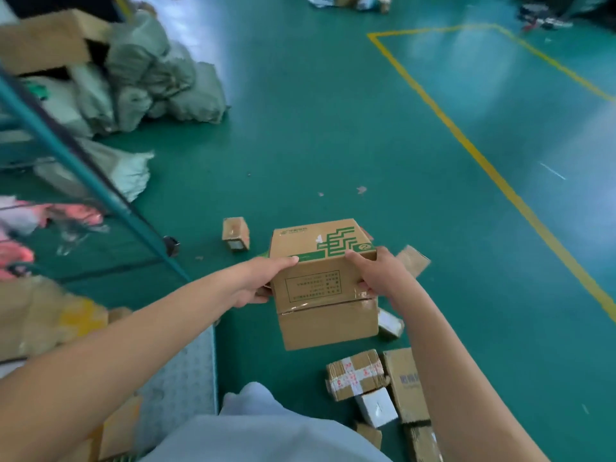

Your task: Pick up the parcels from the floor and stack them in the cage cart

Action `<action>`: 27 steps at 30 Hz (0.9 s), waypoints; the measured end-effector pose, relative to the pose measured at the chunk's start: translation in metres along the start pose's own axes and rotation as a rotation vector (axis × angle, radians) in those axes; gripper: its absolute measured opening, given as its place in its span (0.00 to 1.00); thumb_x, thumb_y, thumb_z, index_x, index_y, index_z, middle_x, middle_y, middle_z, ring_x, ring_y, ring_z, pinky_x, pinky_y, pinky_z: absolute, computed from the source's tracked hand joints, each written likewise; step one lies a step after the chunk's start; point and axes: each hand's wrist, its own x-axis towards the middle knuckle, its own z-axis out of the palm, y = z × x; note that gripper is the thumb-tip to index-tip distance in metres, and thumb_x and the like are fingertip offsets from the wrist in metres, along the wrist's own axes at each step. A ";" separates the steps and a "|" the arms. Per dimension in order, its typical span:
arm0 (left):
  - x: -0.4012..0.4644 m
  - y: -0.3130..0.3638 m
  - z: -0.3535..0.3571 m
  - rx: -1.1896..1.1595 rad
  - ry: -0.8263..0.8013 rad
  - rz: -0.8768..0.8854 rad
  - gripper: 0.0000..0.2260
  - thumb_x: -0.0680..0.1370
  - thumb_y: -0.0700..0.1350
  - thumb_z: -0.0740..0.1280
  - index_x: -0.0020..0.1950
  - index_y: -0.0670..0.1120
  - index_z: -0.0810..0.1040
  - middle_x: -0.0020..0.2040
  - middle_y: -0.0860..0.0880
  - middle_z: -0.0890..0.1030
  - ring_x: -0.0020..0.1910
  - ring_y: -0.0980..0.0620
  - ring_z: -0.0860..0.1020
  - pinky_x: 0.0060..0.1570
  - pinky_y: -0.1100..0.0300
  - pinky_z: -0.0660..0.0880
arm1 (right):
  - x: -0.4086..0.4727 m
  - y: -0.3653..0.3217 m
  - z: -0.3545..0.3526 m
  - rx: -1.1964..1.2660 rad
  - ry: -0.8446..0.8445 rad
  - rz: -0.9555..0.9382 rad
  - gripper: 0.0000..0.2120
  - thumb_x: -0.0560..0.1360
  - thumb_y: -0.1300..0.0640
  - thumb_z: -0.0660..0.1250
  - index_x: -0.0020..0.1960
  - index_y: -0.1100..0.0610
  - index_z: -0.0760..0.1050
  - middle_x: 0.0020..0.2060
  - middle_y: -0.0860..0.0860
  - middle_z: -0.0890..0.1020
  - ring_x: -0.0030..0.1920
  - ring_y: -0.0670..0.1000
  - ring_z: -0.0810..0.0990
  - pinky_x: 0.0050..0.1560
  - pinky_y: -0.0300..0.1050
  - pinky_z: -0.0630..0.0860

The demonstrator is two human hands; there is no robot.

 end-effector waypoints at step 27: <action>-0.170 -0.349 -0.327 -1.124 0.634 -0.126 0.15 0.81 0.53 0.70 0.63 0.46 0.77 0.57 0.44 0.83 0.57 0.46 0.80 0.50 0.54 0.79 | -0.128 -0.350 0.437 -0.594 -0.676 -0.624 0.21 0.79 0.39 0.67 0.62 0.54 0.71 0.51 0.52 0.84 0.40 0.49 0.84 0.54 0.55 0.84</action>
